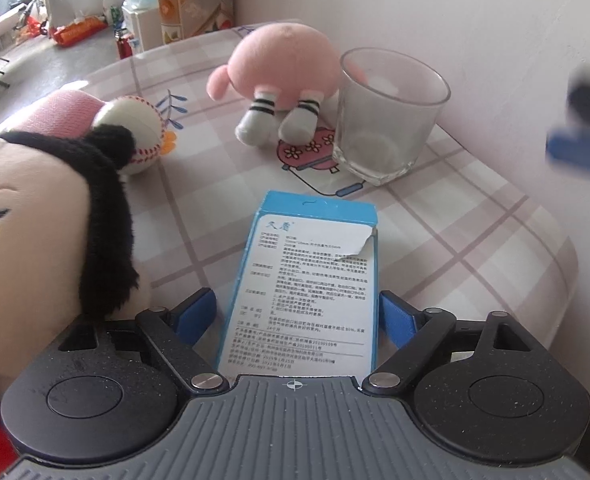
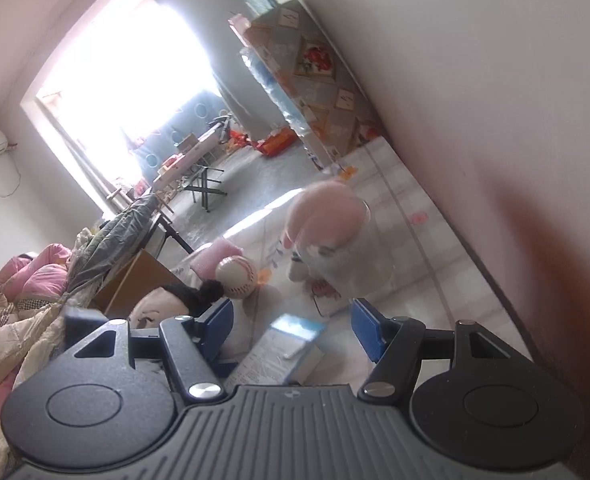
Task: Organize soft objects
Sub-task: 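Grasp the pink pig plush with the right gripper and lift it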
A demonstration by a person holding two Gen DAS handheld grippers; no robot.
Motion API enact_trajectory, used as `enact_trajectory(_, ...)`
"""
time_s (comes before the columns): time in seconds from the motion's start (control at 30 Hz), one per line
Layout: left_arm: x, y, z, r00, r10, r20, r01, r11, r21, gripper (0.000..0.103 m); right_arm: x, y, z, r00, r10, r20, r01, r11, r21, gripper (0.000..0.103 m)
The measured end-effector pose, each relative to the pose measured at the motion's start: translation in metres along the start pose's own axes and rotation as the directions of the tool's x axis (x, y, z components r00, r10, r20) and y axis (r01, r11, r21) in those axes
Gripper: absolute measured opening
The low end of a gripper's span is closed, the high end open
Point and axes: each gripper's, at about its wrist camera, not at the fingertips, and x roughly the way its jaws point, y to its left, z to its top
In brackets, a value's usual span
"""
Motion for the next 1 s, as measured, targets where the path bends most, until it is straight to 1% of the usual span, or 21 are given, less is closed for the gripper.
enact_trajectory(0.07,0.004,0.000,0.000,1.000,-0.013,-0.001,0.013,1.000,0.002,0.085,0.003,0.011,0.020,1.000,0.026,0.003,-0.026,0.998,-0.059,0.070)
enact_trajectory(0.1,0.003,0.001,0.000,1.000,-0.012,0.006,0.012,1.000,0.006,0.080,0.006,0.017,0.030,0.999,0.038,0.002,-0.038,0.995,-0.090,0.073)
enact_trajectory(0.13,0.003,0.001,0.000,1.000,-0.014,0.009,0.014,1.000,0.005,0.074,0.010,0.022,0.041,0.999,0.044,-0.004,-0.044,0.992,-0.117,0.079)
enact_trajectory(0.17,0.003,0.002,0.000,1.000,-0.014,0.014,0.014,1.000,0.002,0.074,0.015,0.027,0.051,0.999,0.042,-0.008,-0.043,0.989,-0.138,0.083)
enact_trajectory(0.2,0.002,0.003,0.001,1.000,-0.009,0.021,0.009,1.000,0.001,0.073,0.022,0.032,0.062,0.999,0.040,-0.013,-0.041,0.986,-0.162,0.084)
enact_trajectory(0.23,0.001,0.003,0.001,1.000,0.000,0.027,0.000,1.000,0.001,0.073,0.031,0.036,0.073,0.999,0.039,-0.031,-0.044,0.980,-0.193,0.090)
enact_trajectory(0.27,0.001,0.004,0.001,1.000,0.003,0.031,-0.003,1.000,0.002,0.073,0.043,0.040,0.083,0.998,0.032,-0.056,-0.043,0.976,-0.213,0.099)
enact_trajectory(0.33,-0.001,0.006,0.000,0.999,-0.001,0.038,0.001,1.000,0.000,0.073,0.066,0.045,0.098,0.996,0.010,-0.089,-0.031,0.969,-0.246,0.102)
enact_trajectory(0.37,-0.002,0.006,-0.001,0.999,0.001,0.041,-0.001,1.000,0.001,0.073,0.080,0.047,0.105,0.993,-0.003,-0.119,-0.030,0.962,-0.272,0.103)
enact_trajectory(0.43,-0.003,0.007,-0.003,0.999,-0.002,0.048,0.002,1.000,-0.003,0.073,0.109,0.047,0.115,0.987,-0.055,-0.152,0.009,0.957,-0.290,0.103)
enact_trajectory(0.53,-0.004,0.009,-0.006,0.998,-0.006,0.057,0.006,1.000,-0.011,0.073,0.157,0.037,0.124,0.963,-0.106,-0.248,0.024,0.951,-0.310,0.103)
enact_trajectory(0.6,-0.005,0.010,-0.007,0.998,-0.009,0.061,0.010,1.000,-0.010,0.073,0.188,0.028,0.126,0.935,-0.130,-0.329,0.022,0.949,-0.313,0.103)
enact_trajectory(0.73,-0.005,0.011,-0.007,0.998,-0.018,0.064,0.019,1.000,-0.006,0.073,0.233,0.013,0.124,0.886,-0.209,-0.415,0.060,0.937,-0.345,0.103)
enact_trajectory(0.8,-0.005,0.010,-0.008,0.998,-0.018,0.067,0.018,1.000,0.002,0.073,0.246,0.008,0.119,0.861,-0.239,-0.449,0.073,0.932,-0.355,0.103)
enact_trajectory(0.83,-0.005,0.010,-0.008,0.997,-0.017,0.069,0.017,1.000,0.006,0.073,0.253,0.006,0.116,0.841,-0.247,-0.482,0.069,0.932,-0.356,0.103)
enact_trajectory(0.9,-0.005,0.010,-0.008,0.997,-0.018,0.071,0.017,1.000,0.007,0.073,0.260,0.001,0.111,0.818,-0.253,-0.517,0.069,0.935,-0.348,0.103)
enact_trajectory(0.93,-0.005,0.010,-0.008,0.997,-0.019,0.071,0.018,1.000,0.006,0.073,0.262,0.002,0.109,0.809,-0.257,-0.528,0.065,0.933,-0.355,0.103)
enact_trajectory(1.0,-0.005,0.011,-0.008,0.997,-0.023,0.071,0.023,1.000,0.002,0.073,0.263,0.004,0.107,0.804,-0.278,-0.525,0.067,0.920,-0.386,0.100)
